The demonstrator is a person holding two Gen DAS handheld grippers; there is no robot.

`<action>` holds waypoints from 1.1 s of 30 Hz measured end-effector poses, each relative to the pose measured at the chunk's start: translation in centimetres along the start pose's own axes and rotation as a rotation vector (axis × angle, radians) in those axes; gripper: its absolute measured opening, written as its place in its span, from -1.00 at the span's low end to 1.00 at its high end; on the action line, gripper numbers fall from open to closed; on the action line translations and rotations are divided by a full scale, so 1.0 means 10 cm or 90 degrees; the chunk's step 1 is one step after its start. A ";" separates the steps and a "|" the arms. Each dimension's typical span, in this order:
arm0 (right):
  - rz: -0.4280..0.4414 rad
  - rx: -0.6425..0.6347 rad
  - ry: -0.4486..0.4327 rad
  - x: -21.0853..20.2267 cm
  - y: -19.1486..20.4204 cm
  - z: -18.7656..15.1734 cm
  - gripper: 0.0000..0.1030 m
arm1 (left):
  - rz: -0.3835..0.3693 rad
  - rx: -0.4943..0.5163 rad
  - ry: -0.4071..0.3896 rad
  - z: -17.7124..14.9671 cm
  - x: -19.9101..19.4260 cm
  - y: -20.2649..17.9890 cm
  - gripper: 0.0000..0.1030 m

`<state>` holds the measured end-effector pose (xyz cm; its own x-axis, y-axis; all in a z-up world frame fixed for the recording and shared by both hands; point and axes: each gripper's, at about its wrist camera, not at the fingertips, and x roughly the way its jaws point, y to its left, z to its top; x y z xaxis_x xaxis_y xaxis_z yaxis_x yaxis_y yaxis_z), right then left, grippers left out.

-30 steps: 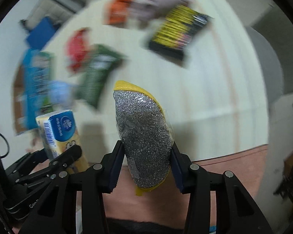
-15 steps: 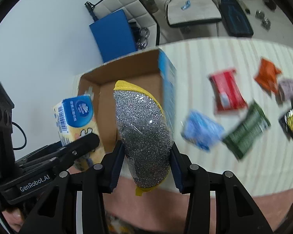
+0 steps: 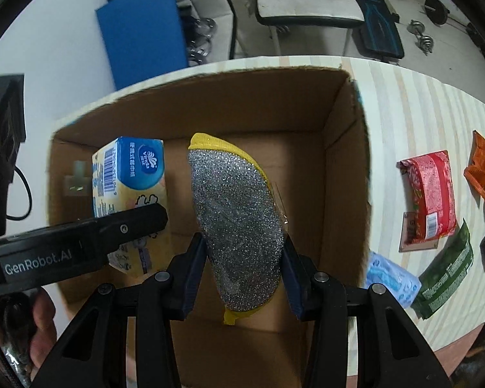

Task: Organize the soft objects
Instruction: 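Carry both items into the cardboard box and open both tools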

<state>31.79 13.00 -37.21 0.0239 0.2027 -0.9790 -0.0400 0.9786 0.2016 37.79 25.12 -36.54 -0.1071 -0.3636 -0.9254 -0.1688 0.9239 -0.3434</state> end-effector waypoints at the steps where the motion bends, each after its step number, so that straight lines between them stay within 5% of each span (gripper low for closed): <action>1: -0.005 0.003 0.001 0.03 0.00 0.03 -0.08 | -0.003 0.008 0.006 0.04 0.04 -0.02 0.18; 8: -0.077 -0.005 -0.007 0.18 0.02 0.19 -0.03 | -0.002 0.042 0.035 0.25 0.21 -0.19 0.23; 12: -0.083 -0.001 -0.015 0.14 0.01 0.22 0.17 | 0.021 0.042 0.017 0.30 0.17 -0.24 0.72; 16: -0.099 -0.015 -0.026 0.09 0.00 0.21 0.46 | 0.047 0.062 -0.006 0.23 0.07 -0.27 0.93; 26: -0.046 0.002 -0.018 -0.07 0.06 -0.16 1.00 | 0.134 0.056 -0.114 -0.34 -0.36 0.00 0.98; 33: -0.044 -0.011 -0.035 -0.20 0.17 -0.58 1.00 | 0.182 0.050 -0.169 -0.82 -0.58 0.14 0.98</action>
<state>25.92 14.09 -35.06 0.0827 0.1363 -0.9872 -0.0536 0.9898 0.1322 30.17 27.53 -30.29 0.1203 -0.0570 -0.9911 -0.0928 0.9933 -0.0684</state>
